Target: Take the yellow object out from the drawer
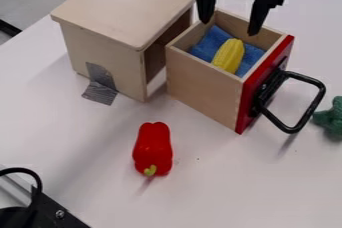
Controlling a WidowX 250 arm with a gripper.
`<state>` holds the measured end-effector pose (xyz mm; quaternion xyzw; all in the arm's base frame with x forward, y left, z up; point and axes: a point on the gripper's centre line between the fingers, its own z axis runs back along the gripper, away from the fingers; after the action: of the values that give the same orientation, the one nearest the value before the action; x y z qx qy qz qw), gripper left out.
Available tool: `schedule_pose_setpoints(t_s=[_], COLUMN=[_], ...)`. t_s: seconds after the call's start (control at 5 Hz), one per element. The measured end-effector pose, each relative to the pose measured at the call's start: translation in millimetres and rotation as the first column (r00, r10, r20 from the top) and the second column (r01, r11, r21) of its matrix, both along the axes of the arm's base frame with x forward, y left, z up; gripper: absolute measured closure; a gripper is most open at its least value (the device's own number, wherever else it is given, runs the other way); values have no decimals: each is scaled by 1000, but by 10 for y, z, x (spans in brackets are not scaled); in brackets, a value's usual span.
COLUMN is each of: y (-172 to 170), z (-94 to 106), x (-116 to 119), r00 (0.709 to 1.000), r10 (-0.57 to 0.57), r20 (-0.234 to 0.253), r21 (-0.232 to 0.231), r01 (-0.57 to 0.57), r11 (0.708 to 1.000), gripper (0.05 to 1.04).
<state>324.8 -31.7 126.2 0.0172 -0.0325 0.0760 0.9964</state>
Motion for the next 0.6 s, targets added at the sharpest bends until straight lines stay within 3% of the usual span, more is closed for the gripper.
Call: schedule_pose_setpoints(t_s=[0.6], y=[33], z=[-567], x=[70], r00=[998], r10=[19], r20=[54], r21=[-13], r01=[-18], r11=[1000], gripper=[84])
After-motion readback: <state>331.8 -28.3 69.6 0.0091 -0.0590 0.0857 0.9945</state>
